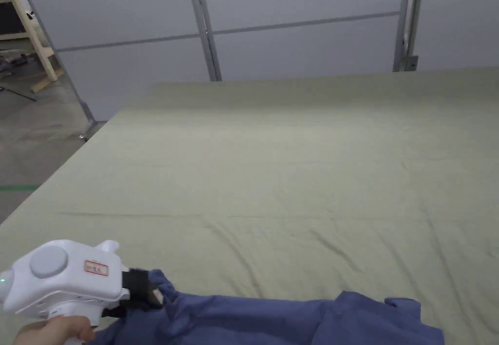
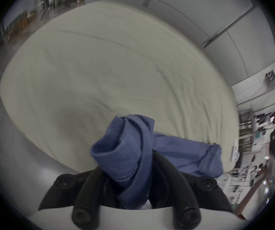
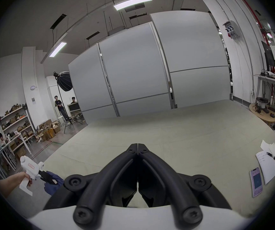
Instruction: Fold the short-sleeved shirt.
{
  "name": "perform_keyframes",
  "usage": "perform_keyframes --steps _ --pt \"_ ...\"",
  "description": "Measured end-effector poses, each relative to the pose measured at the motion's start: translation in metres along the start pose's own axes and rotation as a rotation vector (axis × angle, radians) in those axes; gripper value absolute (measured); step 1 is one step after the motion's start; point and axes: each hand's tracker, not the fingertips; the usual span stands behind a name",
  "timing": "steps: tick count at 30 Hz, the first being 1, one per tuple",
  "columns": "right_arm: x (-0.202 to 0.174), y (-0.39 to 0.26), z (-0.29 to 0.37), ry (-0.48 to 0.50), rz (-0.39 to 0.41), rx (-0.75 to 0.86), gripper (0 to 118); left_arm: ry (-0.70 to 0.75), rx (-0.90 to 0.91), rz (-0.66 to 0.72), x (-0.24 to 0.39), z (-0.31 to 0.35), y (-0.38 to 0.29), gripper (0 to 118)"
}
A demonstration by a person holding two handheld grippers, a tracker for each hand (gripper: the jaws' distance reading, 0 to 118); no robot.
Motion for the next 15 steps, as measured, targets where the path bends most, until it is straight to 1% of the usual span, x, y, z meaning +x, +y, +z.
perform_keyframes --steps 2,3,5,7,8,9,10,11,13,15 --pt "-0.002 0.001 0.004 0.011 0.009 0.001 2 -0.066 -0.006 -0.034 0.037 -0.012 -0.015 15" --pt "-0.003 0.002 0.007 0.012 0.016 0.005 2 -0.106 -0.034 -0.06 0.044 -0.024 -0.013 15" --pt "-0.003 0.004 0.014 0.016 0.029 0.012 2 -0.192 -0.048 -0.111 0.085 -0.037 -0.026 15" --pt "-0.001 0.006 0.021 0.014 0.036 0.018 2 -0.242 -0.059 -0.207 0.125 -0.047 -0.04 15" --pt "-0.002 0.007 0.025 0.01 0.037 0.02 2 -0.271 -0.053 -0.245 0.14 -0.053 -0.044 15" --pt "-0.002 0.008 0.028 0.003 0.034 0.023 2 -0.294 -0.085 -0.267 0.15 -0.062 -0.045 15" --pt "0.0 0.008 0.031 0.003 0.032 0.026 2 -0.295 -0.123 -0.257 0.155 -0.076 -0.045 15" --pt "0.002 0.009 0.033 0.001 0.032 0.022 2 -0.274 -0.138 -0.207 0.155 -0.088 -0.046 16" --pt "0.007 0.009 0.038 -0.016 0.029 0.022 2 -0.233 -0.137 -0.156 0.147 -0.104 -0.043 15" --pt "0.011 0.008 0.041 -0.015 0.026 0.019 2 -0.242 -0.167 -0.153 0.139 -0.107 -0.041 18"
